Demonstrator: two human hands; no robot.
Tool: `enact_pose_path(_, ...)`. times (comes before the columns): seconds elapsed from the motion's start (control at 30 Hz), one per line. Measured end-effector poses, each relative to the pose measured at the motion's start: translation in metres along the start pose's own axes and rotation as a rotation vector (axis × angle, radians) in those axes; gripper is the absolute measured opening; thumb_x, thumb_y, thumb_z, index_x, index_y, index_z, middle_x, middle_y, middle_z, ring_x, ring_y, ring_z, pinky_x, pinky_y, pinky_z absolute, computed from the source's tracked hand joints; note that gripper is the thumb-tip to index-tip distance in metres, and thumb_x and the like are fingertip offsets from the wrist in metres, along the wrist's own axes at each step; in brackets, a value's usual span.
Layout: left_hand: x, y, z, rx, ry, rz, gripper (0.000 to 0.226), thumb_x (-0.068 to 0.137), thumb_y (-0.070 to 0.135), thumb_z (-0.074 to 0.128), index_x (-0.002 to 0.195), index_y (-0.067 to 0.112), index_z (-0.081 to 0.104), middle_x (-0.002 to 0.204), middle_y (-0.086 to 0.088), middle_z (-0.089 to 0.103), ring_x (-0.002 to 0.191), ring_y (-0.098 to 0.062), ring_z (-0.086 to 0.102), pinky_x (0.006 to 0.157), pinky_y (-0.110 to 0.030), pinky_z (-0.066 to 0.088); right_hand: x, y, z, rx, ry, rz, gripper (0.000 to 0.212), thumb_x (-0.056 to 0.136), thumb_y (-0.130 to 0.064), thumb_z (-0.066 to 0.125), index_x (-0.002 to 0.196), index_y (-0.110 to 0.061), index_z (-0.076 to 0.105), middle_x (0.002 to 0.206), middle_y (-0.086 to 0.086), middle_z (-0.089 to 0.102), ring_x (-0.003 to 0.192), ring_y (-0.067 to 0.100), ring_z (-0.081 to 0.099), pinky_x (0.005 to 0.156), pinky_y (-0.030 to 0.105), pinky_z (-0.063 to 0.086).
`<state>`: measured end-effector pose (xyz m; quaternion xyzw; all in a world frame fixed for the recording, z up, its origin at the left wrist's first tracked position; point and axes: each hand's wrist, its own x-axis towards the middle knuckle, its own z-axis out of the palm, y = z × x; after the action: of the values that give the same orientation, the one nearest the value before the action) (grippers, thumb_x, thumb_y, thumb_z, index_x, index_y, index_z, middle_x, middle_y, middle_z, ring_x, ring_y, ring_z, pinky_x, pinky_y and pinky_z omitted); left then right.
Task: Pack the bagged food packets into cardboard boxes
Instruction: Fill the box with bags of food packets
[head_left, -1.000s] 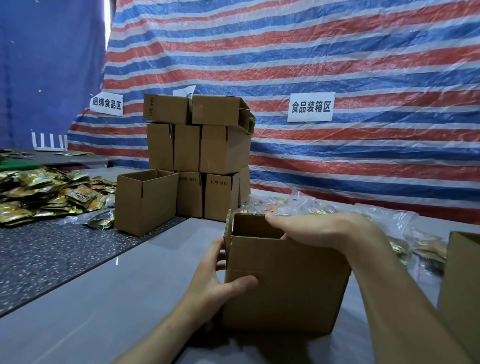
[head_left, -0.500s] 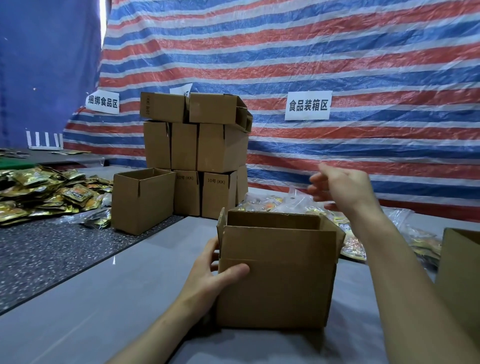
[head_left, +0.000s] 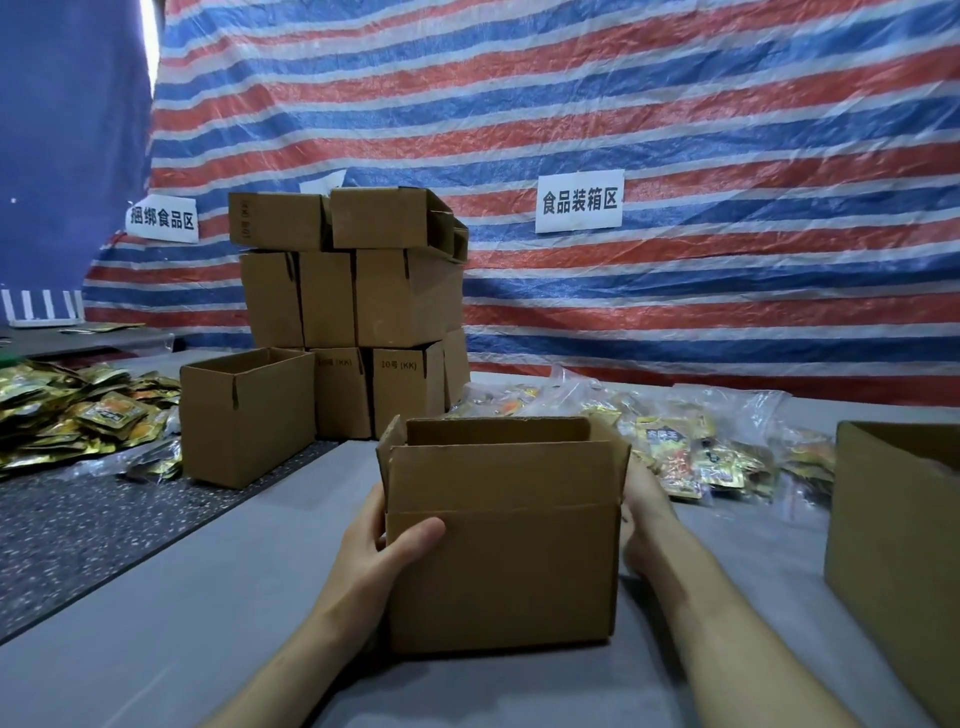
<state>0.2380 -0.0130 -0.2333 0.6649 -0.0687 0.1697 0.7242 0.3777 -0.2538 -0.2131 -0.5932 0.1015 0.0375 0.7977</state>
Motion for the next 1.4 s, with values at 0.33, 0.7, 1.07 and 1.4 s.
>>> enact_pose_path(0.33,0.003,-0.006,-0.002,-0.016,-0.012,0.045,0.112,0.027,0.073,0.091,0.122,0.023,0.060,0.105,-0.002,0.077,0.094,-0.024,0.076,0.066,-0.029,0.062,0.006,-0.004,-0.013,0.088,-0.009,0.040,0.022,0.107,-0.018,0.039,0.105,-0.010,0.059,0.115,0.015,0.060,0.112,0.028,0.059,0.107,0.047,0.045)
enact_pose_path(0.7,0.007,-0.014,-0.006,-0.016,-0.007,0.072,0.090,0.039,0.060,0.092,0.116,0.021,0.065,0.104,-0.005,0.078,0.093,-0.027,0.076,0.065,-0.028,0.062,0.005,-0.009,-0.014,0.241,-0.007,0.103,0.039,0.106,-0.022,0.041,0.133,-0.001,0.057,0.146,0.011,0.052,0.130,0.023,0.050,0.099,0.034,0.038)
enact_pose_path(1.07,0.007,-0.014,-0.007,-0.010,0.014,0.068,0.096,0.035,0.069,0.092,0.114,0.022,0.067,0.105,-0.007,0.077,0.093,-0.027,0.076,0.066,-0.029,0.062,-0.007,-0.032,-0.021,0.047,0.814,-0.180,0.014,0.088,-0.015,0.054,0.079,-0.007,0.060,0.109,0.020,0.063,0.105,0.036,0.051,0.087,0.045,0.039)
enact_pose_path(1.4,0.007,-0.016,-0.008,-0.023,-0.002,0.063,0.075,0.052,0.050,0.080,0.118,0.018,0.064,0.105,-0.006,0.078,0.092,-0.026,0.076,0.066,-0.028,0.062,-0.011,-0.007,-0.007,-0.889,0.109,-0.310,0.018,0.090,-0.010,0.065,0.078,-0.024,0.064,0.103,0.008,0.068,0.080,0.019,0.062,0.070,0.033,0.054)
